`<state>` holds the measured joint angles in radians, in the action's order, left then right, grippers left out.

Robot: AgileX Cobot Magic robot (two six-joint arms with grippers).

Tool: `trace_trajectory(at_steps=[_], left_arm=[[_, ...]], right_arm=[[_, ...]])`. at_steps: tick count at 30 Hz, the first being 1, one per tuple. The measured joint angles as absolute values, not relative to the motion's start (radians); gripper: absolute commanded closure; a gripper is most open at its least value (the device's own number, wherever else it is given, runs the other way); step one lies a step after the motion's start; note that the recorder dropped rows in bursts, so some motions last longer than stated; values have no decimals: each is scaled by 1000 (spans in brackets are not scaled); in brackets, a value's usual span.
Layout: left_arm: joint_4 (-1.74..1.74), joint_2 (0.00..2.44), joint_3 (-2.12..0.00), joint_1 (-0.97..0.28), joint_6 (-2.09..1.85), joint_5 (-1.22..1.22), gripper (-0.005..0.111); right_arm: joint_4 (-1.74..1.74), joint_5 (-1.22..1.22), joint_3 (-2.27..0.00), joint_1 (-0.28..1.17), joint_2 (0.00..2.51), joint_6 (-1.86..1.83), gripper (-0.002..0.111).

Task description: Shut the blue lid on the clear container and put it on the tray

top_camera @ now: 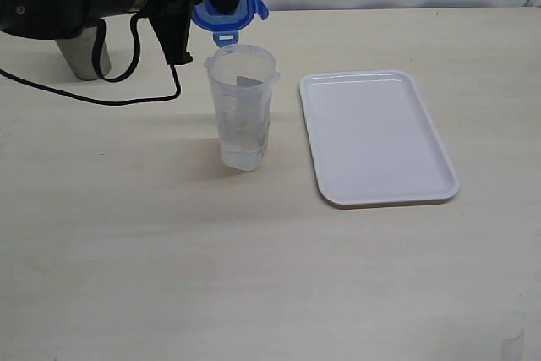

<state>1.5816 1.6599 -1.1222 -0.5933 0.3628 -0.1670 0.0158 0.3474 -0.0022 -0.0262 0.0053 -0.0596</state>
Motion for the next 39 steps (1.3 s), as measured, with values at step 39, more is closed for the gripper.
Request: trace_trajectory(at_steps=[39], left_arm=[[1626, 1660, -1120, -762, 364, -336, 107]], right_arm=[[16, 347, -2, -26, 5, -60, 104]])
